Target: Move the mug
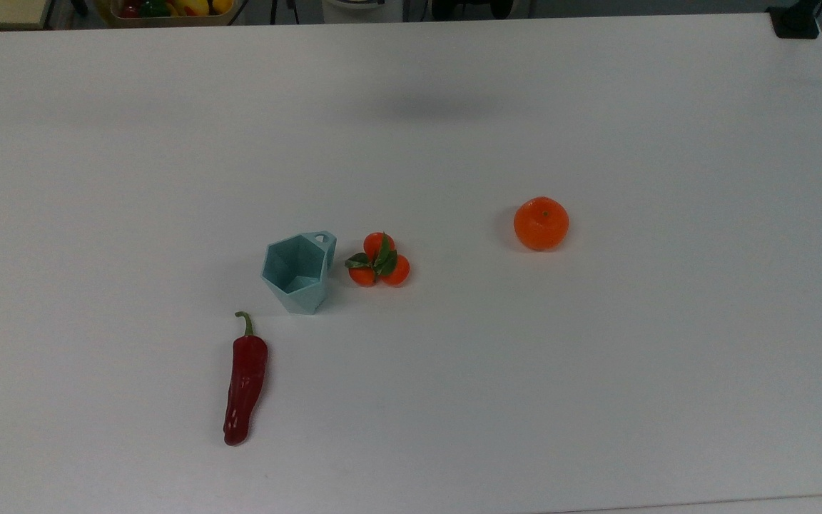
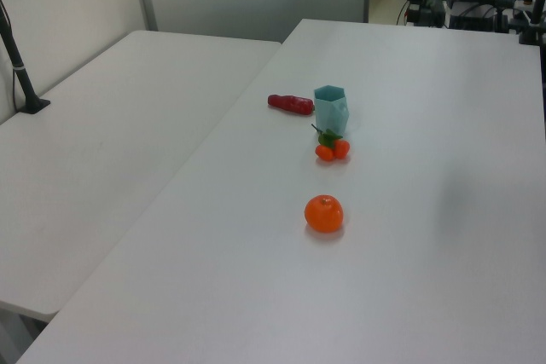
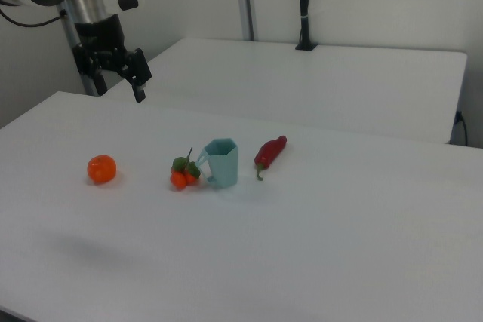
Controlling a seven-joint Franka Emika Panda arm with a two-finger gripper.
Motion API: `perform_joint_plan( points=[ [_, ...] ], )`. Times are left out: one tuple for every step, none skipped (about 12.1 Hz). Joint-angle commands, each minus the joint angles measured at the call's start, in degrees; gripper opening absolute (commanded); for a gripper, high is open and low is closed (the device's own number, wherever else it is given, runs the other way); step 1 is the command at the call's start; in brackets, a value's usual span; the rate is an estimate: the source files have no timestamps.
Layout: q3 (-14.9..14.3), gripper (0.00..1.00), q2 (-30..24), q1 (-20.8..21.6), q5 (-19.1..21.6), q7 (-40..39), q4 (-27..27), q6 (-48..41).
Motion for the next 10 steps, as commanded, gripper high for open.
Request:
perform_joint_plan(
  points=[
    [-0.3, 1.0, -1.0, 0.4, 1.0, -0.8, -0.4, 0.2],
    [-0.3, 1.0, -1.0, 0.4, 1.0, -0.8, -0.4, 0.3],
    [-0.3, 1.0, -1.0, 0.4, 1.0, -0.8, -0.5, 0.3],
    [-0.3, 1.0, -1.0, 0.4, 1.0, -0.8, -0.5, 0.2],
    [-0.3, 1.0, -1.0, 0.4, 1.0, -0.8, -0.5, 0.2],
    [-0.2, 1.0, -1.0, 0.4, 1.0, -0.8, -0.5, 0.2],
    [-0.2, 1.0, -1.0, 0.4, 1.0, -0.8, -0.5, 0.2],
    [-0.2, 1.0, -0.9, 0.4, 1.1, -1.1, -0.5, 0.2],
    [-0.1, 1.0, -0.8, 0.4, 1.1, -0.7, -0.5, 0.2],
    [-0.1, 1.0, -0.7, 0.4, 1.1, -0.8, -0.5, 0.2]
  ],
)
